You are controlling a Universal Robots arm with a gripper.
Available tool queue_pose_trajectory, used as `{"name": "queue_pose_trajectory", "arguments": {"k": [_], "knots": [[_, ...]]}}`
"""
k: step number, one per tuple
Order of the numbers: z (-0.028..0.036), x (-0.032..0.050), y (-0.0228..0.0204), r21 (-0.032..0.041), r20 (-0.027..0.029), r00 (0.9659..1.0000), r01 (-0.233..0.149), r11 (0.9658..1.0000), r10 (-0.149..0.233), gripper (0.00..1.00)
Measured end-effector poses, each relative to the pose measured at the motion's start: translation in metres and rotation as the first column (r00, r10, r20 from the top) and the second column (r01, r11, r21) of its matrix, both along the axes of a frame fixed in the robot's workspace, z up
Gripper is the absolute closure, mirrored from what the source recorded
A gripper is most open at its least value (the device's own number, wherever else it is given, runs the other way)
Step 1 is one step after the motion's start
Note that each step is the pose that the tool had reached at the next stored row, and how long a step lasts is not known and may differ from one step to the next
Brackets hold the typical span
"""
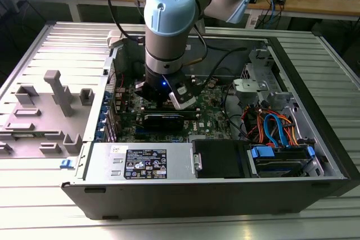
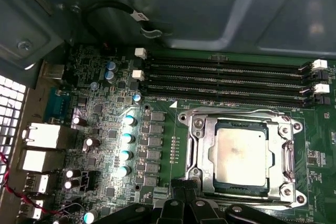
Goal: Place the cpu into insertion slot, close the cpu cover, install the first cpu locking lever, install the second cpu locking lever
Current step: 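Install the second cpu locking lever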
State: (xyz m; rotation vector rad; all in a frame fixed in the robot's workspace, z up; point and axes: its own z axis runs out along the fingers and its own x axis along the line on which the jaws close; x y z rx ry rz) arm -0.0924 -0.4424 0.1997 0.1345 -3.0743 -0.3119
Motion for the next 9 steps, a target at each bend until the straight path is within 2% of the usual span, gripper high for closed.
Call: {"name": "queue_pose_trajectory", "arguments": {"k": [2, 4, 6, 9], "knots": [[-0.001, 0.0, 0.0, -0.001, -0.0002, 1.0, 0.0, 1.0, 0.0, 0.89], [-0.0005, 0.0, 0.0002, -0.0078, 0.0007, 1.0, 0.0, 1.0, 0.0, 0.89], [0.0024, -0.0003, -0.0001, -0.0105, 0.0006, 1.0, 0.0, 0.9999, 0.0, 0.89], [0.0103, -0.0006, 0.0, -0.0109, 0.0002, 1.0, 0.0, 0.9999, 0.0, 0.89]]}}
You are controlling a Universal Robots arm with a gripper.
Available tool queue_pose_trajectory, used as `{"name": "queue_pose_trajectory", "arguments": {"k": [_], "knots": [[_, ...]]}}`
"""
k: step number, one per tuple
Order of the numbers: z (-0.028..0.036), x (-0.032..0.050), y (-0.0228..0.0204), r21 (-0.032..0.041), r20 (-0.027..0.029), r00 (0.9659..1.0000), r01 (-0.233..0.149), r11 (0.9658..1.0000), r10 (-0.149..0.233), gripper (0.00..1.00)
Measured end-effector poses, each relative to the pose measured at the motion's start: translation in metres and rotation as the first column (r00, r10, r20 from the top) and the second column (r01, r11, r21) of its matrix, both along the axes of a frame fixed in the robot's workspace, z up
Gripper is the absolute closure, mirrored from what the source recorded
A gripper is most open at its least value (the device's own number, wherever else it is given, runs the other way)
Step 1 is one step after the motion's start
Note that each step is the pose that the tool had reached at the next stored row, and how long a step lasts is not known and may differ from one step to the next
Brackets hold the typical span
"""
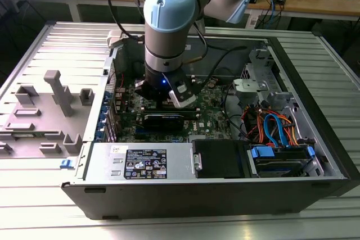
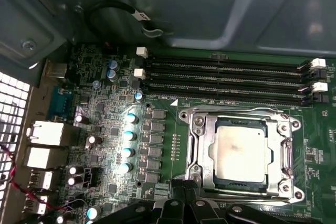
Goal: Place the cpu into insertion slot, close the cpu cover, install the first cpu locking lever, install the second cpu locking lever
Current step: 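Install the second cpu locking lever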
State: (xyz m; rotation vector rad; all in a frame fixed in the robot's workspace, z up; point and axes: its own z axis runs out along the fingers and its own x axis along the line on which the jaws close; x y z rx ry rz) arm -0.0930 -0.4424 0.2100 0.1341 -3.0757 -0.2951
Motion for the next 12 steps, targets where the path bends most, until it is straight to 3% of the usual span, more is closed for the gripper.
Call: {"name": "queue_pose_trajectory", "arguments": {"k": [5, 12], "knots": [[0.014, 0.0, 0.0, -0.0001, -0.0001, 1.0, 0.0, 1.0, 0.0, 0.89], [0.0148, 0.0, 0.0, -0.0001, 0.0, 1.0, 0.0, 1.0, 0.0, 0.89]]}}
